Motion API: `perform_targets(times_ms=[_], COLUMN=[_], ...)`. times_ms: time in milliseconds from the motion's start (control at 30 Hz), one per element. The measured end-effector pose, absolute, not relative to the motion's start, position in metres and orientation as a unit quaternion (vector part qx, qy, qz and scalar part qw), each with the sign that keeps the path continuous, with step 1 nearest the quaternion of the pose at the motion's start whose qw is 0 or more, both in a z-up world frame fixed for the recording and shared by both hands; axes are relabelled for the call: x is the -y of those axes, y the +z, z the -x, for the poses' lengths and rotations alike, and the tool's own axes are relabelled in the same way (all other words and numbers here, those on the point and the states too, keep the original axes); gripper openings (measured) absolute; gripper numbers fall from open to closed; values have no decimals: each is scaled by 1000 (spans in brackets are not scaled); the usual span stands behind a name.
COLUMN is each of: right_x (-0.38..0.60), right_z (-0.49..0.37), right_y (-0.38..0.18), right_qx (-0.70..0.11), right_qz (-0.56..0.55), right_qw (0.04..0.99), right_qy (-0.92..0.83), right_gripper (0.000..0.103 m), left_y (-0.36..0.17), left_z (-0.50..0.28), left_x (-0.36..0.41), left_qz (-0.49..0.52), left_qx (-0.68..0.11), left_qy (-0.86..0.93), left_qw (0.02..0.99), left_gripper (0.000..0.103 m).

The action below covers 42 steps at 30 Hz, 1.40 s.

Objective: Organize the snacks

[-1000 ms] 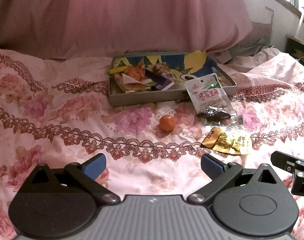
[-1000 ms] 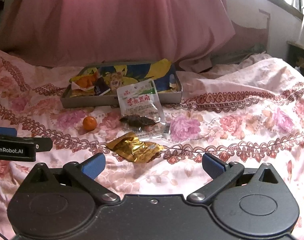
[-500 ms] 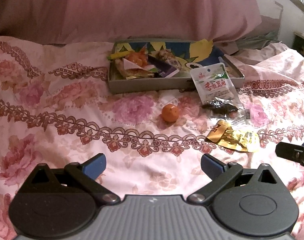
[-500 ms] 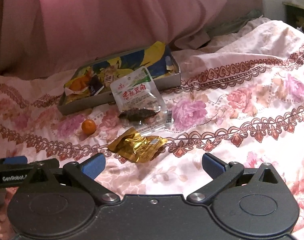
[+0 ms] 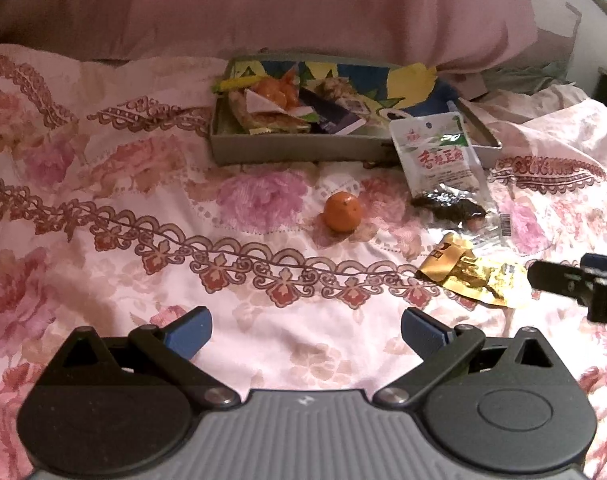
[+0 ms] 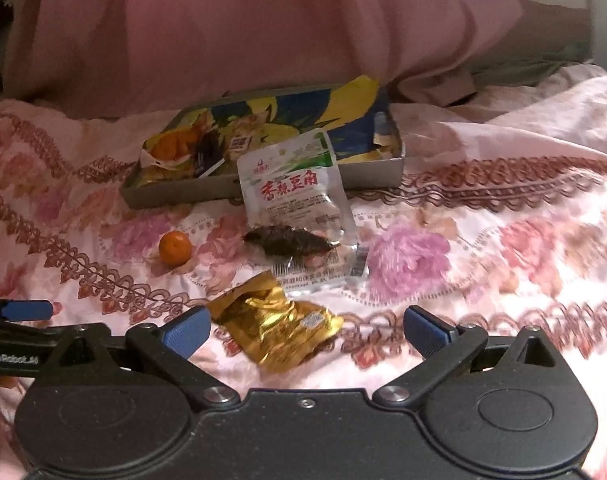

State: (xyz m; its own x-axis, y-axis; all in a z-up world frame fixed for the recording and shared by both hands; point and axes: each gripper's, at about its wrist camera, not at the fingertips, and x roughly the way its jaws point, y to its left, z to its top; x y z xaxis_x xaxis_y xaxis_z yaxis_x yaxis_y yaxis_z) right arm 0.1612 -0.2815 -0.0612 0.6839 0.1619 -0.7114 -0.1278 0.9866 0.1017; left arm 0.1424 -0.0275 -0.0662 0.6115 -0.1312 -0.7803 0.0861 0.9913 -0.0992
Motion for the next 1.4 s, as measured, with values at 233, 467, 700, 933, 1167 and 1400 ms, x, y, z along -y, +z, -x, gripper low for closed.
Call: perform_targets(times_ms=[233, 467, 700, 933, 1167, 1400], right_x=[282, 271, 268, 264, 263, 258], right_z=[-174, -179, -184, -190, -196, -197], right_y=[-72, -85, -91, -98, -105, -108], right_qx=[-384, -389, -392, -390, -396, -403], right_qz=[2, 39, 42, 34, 26, 32], right_qw=[916, 908, 905, 907, 904, 898], right_qy=[118, 148, 157, 156, 161, 174], right_gripper=[102, 102, 102, 102, 102, 102], left_y=[-70, -65, -78, -92, -98, -104], left_z=[-162, -202, -231, -239, -246, -253], left_x=[24, 40, 55, 53, 54, 57], left_qz=[33, -7, -56, -62, -65, -66], left_qx=[-447, -429, -419, -402, -399, -403], left_qy=[-62, -101, -131, -151, -176, -182], left_qw=[892, 898, 897, 901, 897, 895], left_gripper=[103, 103, 103, 103, 103, 102])
